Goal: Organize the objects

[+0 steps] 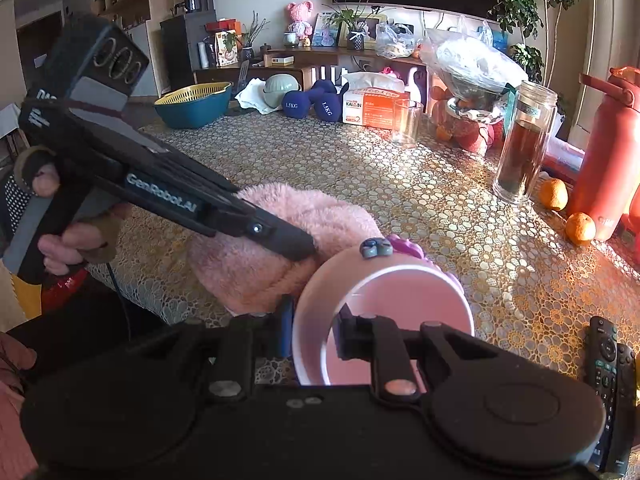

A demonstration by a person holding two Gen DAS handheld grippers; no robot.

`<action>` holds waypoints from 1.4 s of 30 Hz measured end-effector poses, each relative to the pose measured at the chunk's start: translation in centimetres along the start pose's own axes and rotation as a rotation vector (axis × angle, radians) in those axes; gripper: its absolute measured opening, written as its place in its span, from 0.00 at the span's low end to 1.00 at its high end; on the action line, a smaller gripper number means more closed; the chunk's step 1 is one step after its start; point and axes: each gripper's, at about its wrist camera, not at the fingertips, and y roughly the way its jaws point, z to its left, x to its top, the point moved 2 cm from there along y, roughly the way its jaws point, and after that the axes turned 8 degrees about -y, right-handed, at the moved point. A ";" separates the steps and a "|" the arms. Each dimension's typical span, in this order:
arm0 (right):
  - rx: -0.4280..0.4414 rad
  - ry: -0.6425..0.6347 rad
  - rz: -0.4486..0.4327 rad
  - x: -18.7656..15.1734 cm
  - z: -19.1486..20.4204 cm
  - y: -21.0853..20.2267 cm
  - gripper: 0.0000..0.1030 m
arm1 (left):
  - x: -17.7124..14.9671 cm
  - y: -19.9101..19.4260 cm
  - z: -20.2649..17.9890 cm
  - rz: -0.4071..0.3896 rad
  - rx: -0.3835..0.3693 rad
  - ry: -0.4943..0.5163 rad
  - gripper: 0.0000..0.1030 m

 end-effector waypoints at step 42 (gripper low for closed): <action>-0.008 -0.009 -0.041 -0.4 0.3 -0.1 0.17 | -0.2 3.6 0.2 0.007 0.115 0.023 0.17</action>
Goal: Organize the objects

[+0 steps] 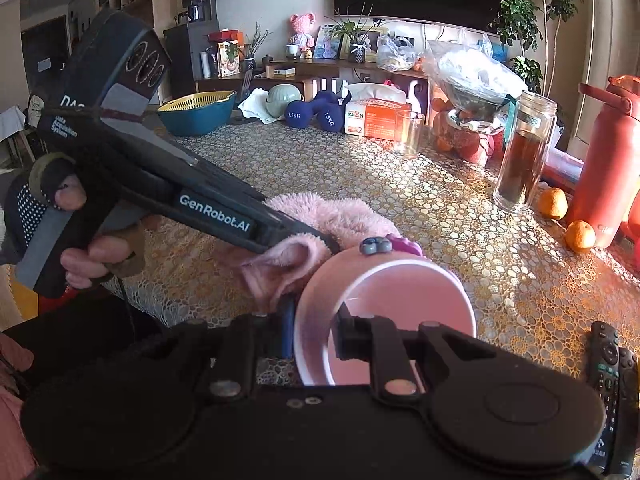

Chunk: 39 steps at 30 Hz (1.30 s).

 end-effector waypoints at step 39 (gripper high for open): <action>0.232 0.808 -0.280 -2.0 -4.6 0.1 0.15 | 0.3 -4.9 1.0 -0.052 -0.042 -0.061 0.17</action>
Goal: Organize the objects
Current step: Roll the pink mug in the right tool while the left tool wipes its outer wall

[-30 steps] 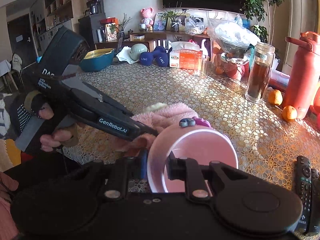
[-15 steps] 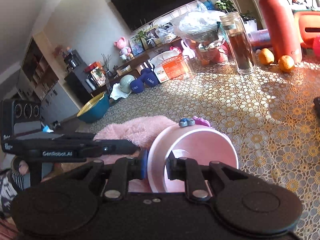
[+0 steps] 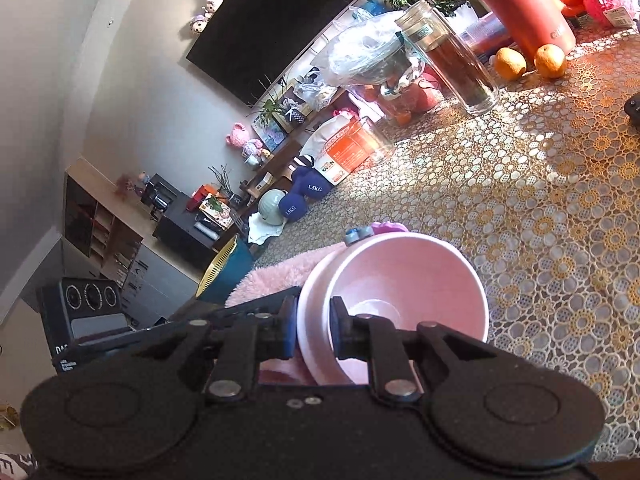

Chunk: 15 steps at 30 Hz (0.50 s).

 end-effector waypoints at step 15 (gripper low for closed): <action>-0.035 0.001 -0.037 0.0 -0.2 -1.9 0.15 | -2.5 0.2 0.5 0.014 0.161 0.157 0.18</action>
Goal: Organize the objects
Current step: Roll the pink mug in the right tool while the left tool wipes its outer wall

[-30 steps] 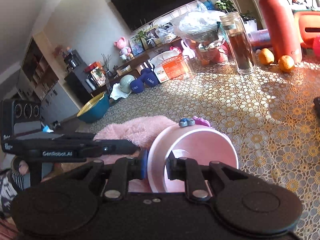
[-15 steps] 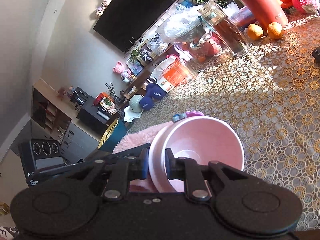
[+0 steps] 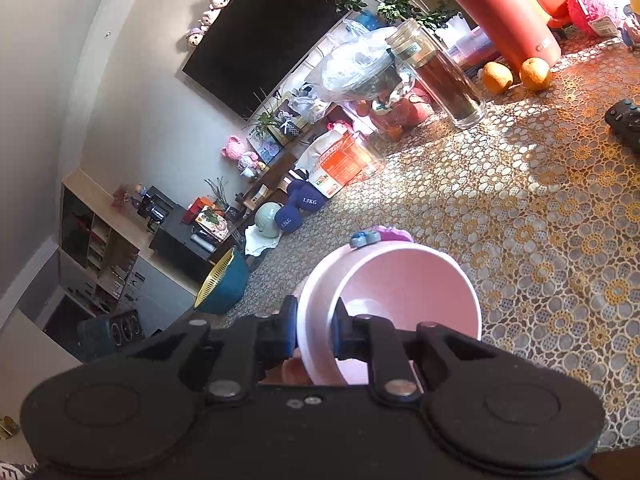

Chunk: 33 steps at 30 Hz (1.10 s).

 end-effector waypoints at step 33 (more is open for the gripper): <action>-0.031 0.032 0.005 -0.1 -1.1 0.0 0.15 | -2.1 2.2 -3.5 0.055 -0.021 0.233 0.18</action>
